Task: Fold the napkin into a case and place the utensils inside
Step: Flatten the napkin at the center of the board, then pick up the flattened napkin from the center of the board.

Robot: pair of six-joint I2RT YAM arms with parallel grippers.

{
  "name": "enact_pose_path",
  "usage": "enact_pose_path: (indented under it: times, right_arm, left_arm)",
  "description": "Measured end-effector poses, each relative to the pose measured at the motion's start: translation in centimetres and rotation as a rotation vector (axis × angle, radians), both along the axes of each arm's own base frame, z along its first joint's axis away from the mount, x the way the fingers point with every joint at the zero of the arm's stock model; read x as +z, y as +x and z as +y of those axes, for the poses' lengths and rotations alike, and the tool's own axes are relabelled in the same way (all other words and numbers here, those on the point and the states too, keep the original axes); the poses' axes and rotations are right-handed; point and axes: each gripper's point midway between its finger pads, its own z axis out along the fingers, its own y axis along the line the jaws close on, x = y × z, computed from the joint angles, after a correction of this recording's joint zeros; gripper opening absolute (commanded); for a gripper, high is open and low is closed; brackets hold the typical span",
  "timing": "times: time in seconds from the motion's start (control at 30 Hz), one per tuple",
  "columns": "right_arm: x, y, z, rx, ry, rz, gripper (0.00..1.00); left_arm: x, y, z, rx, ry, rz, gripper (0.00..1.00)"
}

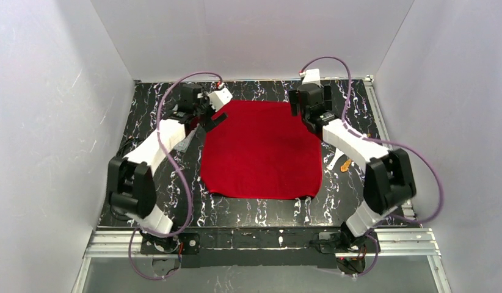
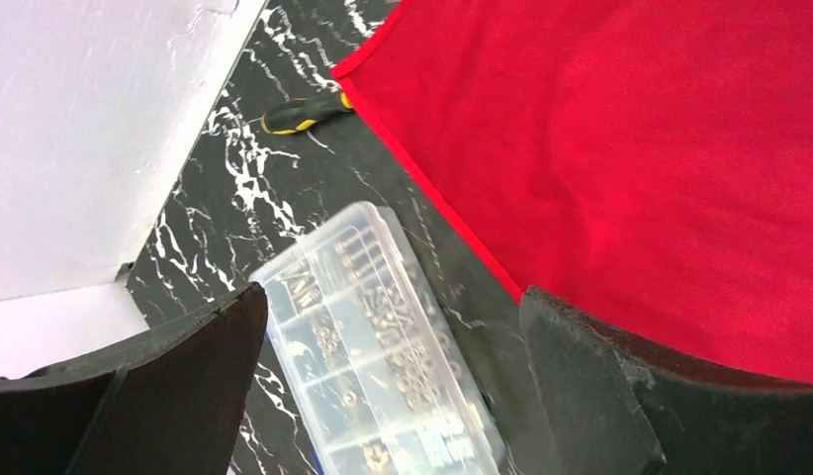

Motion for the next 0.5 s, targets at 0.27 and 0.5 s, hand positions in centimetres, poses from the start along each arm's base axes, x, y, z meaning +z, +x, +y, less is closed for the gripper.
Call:
enact_pose_path:
  times: [0.27,0.5]
  right_arm:
    - [2.5,-13.1,7.6,0.223,0.077,0.026,0.99]
    - [-5.2,-24.2,5.0,0.186,0.137,0.330,0.99]
  left_arm:
    - [0.6,-12.0,0.3,-0.283,-0.013,0.116,0.97]
    - [-7.1,-24.7,1.5,-0.539,0.056,0.394,0.94]
